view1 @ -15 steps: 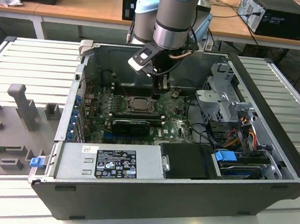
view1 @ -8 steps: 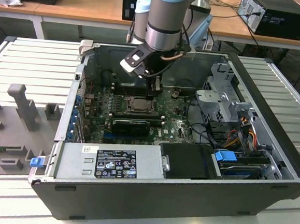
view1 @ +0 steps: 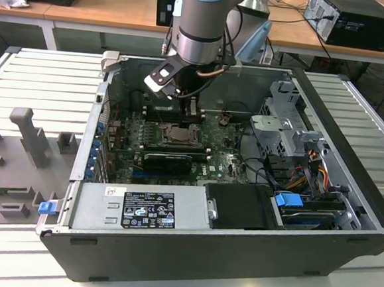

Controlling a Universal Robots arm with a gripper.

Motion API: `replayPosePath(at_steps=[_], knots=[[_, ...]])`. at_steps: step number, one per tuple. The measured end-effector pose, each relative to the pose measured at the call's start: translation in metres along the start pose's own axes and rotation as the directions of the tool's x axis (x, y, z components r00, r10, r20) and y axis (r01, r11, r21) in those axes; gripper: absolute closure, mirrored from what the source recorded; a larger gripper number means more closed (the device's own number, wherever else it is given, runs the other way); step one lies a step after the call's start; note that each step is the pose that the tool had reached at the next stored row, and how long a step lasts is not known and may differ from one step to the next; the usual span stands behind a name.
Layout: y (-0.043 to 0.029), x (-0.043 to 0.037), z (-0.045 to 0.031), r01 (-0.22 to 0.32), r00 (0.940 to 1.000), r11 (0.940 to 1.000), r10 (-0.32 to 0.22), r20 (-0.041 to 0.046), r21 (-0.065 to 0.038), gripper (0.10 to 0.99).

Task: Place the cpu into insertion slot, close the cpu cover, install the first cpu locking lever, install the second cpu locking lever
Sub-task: 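Close the cpu cover, then install the first cpu locking lever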

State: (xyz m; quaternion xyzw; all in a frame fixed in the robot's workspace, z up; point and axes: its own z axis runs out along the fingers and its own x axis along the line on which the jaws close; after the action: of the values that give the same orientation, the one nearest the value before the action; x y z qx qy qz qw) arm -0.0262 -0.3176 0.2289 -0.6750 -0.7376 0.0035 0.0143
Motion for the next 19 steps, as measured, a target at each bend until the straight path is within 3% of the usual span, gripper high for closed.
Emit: replayPosePath(at_steps=[6,19], knots=[[-0.0048,0.0003,-0.0007,0.000,1.0000,1.0000,0.000,0.0003,0.000,0.980],[-0.0052,0.0007,-0.0197,0.000,1.0000,1.0000,0.000,0.0020,0.000,0.980]])
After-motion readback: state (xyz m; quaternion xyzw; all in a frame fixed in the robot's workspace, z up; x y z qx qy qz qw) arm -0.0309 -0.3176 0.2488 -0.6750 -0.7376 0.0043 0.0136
